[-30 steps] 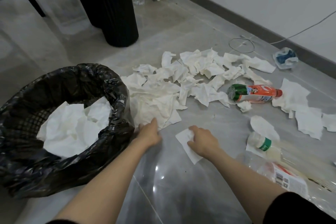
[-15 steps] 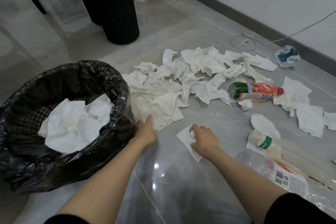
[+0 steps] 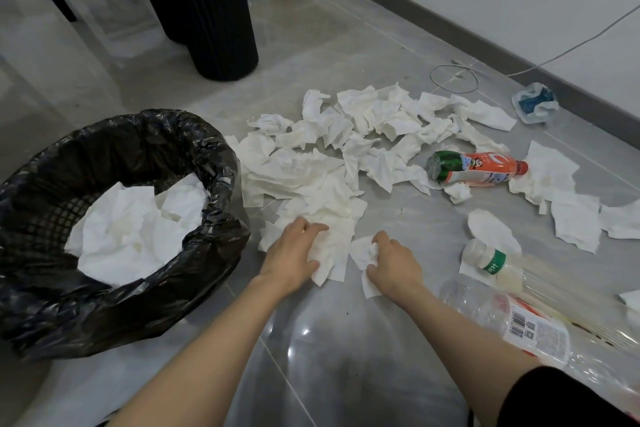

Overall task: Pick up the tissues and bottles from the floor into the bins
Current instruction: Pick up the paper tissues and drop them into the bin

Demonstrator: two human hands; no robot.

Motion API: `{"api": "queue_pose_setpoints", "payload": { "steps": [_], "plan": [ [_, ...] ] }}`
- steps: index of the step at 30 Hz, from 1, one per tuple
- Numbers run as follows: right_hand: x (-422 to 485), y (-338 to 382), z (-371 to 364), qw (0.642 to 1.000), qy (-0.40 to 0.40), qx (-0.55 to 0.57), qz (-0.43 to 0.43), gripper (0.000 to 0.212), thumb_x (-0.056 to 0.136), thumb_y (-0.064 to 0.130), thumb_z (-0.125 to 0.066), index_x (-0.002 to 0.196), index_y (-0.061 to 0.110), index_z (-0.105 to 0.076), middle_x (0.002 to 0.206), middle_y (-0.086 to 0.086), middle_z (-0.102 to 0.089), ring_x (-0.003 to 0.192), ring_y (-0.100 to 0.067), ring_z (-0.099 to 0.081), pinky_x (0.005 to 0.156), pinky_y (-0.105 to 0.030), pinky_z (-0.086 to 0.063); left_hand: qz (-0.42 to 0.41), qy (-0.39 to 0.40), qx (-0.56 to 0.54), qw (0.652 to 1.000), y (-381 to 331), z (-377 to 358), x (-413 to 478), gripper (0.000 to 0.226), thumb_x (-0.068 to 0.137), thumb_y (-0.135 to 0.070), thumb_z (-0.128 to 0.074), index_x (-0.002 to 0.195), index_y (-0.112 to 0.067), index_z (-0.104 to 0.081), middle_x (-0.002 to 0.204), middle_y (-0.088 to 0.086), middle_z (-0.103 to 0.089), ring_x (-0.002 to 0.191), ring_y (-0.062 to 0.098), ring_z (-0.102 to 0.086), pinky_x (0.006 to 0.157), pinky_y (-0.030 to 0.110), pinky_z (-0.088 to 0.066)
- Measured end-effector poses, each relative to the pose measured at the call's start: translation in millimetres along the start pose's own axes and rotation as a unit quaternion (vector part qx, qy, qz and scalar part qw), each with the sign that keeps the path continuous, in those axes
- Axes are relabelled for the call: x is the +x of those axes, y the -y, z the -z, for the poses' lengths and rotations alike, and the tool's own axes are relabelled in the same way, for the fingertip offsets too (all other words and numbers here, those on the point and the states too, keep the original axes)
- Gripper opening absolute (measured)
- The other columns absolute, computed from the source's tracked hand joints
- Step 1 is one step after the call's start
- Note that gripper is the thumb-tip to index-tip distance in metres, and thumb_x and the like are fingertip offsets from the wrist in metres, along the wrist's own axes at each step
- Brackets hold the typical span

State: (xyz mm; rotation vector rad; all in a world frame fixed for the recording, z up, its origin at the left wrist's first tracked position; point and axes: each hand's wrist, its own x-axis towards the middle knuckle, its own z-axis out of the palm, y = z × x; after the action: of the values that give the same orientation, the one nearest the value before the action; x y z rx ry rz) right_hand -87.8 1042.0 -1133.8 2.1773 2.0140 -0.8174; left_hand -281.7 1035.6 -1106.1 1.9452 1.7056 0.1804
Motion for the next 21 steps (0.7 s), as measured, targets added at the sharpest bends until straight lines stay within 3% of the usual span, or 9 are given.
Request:
{"api": "queue_pose_setpoints", "payload": {
  "steps": [2, 4, 6, 8, 11, 16, 21],
  "plan": [
    [-0.4, -2.6, -1.3, 1.0, -0.011, 0.006, -0.006, 0.041, 0.085, 0.016, -0.052, 0.123, 0.012, -0.036, 0.112, -0.011, -0.054, 0.102, -0.033, -0.051, 0.068, -0.031, -0.035, -0.009, 0.006, 0.099, 0.995, 2.4, 3.5, 2.8, 0.082, 0.075, -0.026, -0.072, 0.143, -0.035, -0.026, 0.139, -0.003, -0.026, 0.128, 0.021, -0.028, 0.104, 0.032, -0.028],
    [-0.1, -2.6, -3.1, 1.0, -0.018, 0.011, -0.006, 0.045, 0.083, 0.013, -0.052, 0.124, 0.011, -0.033, 0.11, -0.012, -0.055, 0.098, -0.034, -0.051, 0.066, -0.032, -0.035, 0.021, 0.104, 0.162, 0.981, 7.3, 6.2, 4.4, 0.103, 0.07, -0.031, -0.078, 0.148, -0.036, -0.011, 0.153, 0.001, -0.002, 0.14, 0.031, -0.008, 0.114, 0.041, -0.016],
    [0.4, 0.3, -3.9, 1.0, -0.014, 0.012, -0.011, 0.051, 0.081, 0.009, -0.053, 0.126, 0.011, -0.03, 0.108, -0.011, -0.053, 0.097, -0.033, -0.051, 0.066, -0.032, -0.035, 0.073, 0.187, 0.141, 0.969, 14.0, 7.4, 3.6, 0.114, 0.07, -0.024, -0.08, 0.149, -0.038, 0.001, 0.156, 0.003, 0.015, 0.143, 0.036, 0.005, 0.116, 0.046, -0.017],
    [0.1, 4.3, -3.6, 1.0, -0.005, 0.001, -0.019, 0.056, 0.079, 0.004, -0.055, 0.127, 0.012, -0.027, 0.111, -0.01, -0.05, 0.099, -0.031, -0.048, 0.068, -0.032, -0.035, 0.093, 0.174, 0.102, 0.975, 20.9, 4.0, 1.4, 0.104, 0.077, -0.011, -0.072, 0.149, -0.037, -0.001, 0.155, 0.006, 0.006, 0.141, 0.034, -0.011, 0.111, 0.043, -0.031],
    [1.0, 6.3, -5.0, 1.0, 0.006, -0.02, -0.007, 0.057, 0.079, 0.004, -0.055, 0.128, 0.012, -0.028, 0.115, -0.011, -0.048, 0.103, -0.032, -0.046, 0.07, -0.031, -0.034, 0.076, 0.073, 0.073, 0.992, 25.0, -1.2, -1.0, 0.07, 0.087, -0.004, -0.054, 0.144, -0.027, -0.022, 0.139, 0.007, -0.028, 0.119, 0.028, -0.042, 0.095, 0.039, -0.045],
    [-3.3, 0.9, -7.3, 0.999, 0.036, 0.004, 0.024, 0.025, 0.081, 0.0, -0.047, 0.098, 0.015, -0.037, 0.112, -0.015, -0.052, 0.094, -0.032, -0.052, 0.069, -0.028, -0.031, 0.065, 0.04, 0.066, 0.995, 12.0, 7.3, 1.1, 0.041, 0.091, -0.006, -0.046, 0.129, -0.021, -0.038, 0.121, 0.008, -0.04, 0.092, 0.027, -0.053, 0.073, 0.033, -0.045],
    [-14.5, -7.5, 0.9, 0.995, -0.002, 0.098, -0.027, 0.027, 0.083, 0.003, -0.05, 0.11, 0.006, -0.054, 0.118, -0.014, -0.053, 0.107, -0.03, -0.052, 0.077, -0.025, -0.035, 0.052, 0.033, 0.056, 0.997, 6.0, 15.3, -2.5, 0.033, 0.092, -0.009, -0.051, 0.124, -0.017, -0.054, 0.122, 0.004, -0.035, 0.1, 0.026, -0.053, 0.087, 0.032, -0.046]
  ]
}}
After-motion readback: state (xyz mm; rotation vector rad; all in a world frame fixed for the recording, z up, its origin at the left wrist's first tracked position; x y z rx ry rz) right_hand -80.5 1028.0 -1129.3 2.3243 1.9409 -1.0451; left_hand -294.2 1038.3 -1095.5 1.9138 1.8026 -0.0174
